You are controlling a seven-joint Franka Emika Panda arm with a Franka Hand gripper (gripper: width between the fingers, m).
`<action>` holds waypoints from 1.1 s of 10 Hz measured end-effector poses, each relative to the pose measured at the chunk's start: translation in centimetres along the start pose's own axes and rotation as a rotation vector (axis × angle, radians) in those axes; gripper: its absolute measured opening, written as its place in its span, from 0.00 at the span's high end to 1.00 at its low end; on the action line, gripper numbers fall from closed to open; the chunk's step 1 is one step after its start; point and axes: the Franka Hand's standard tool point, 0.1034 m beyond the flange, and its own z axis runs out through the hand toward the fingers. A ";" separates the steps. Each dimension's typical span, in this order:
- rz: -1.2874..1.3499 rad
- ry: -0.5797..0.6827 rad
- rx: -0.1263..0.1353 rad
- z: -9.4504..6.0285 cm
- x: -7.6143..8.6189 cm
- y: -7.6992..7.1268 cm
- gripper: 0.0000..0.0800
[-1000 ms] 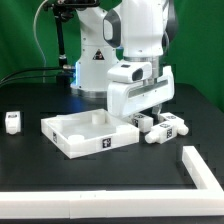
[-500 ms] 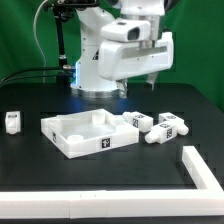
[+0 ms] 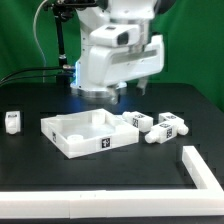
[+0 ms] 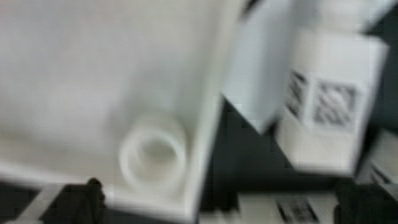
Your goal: Assemble one leg
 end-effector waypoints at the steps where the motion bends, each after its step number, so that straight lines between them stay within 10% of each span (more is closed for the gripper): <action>1: 0.051 -0.021 0.052 0.1 -2.2 2.7 0.19; 4: 0.039 -0.027 0.041 1.0 -5.9 7.8 0.19; 10: 0.037 -0.028 0.046 1.7 -6.5 8.6 0.19; 11: 0.041 -0.027 0.047 2.4 -6.8 10.6 0.19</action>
Offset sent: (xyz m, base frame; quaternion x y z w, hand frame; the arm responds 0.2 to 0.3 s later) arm 0.0139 -0.1000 -0.0262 -0.0409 -0.0177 -0.0480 0.9979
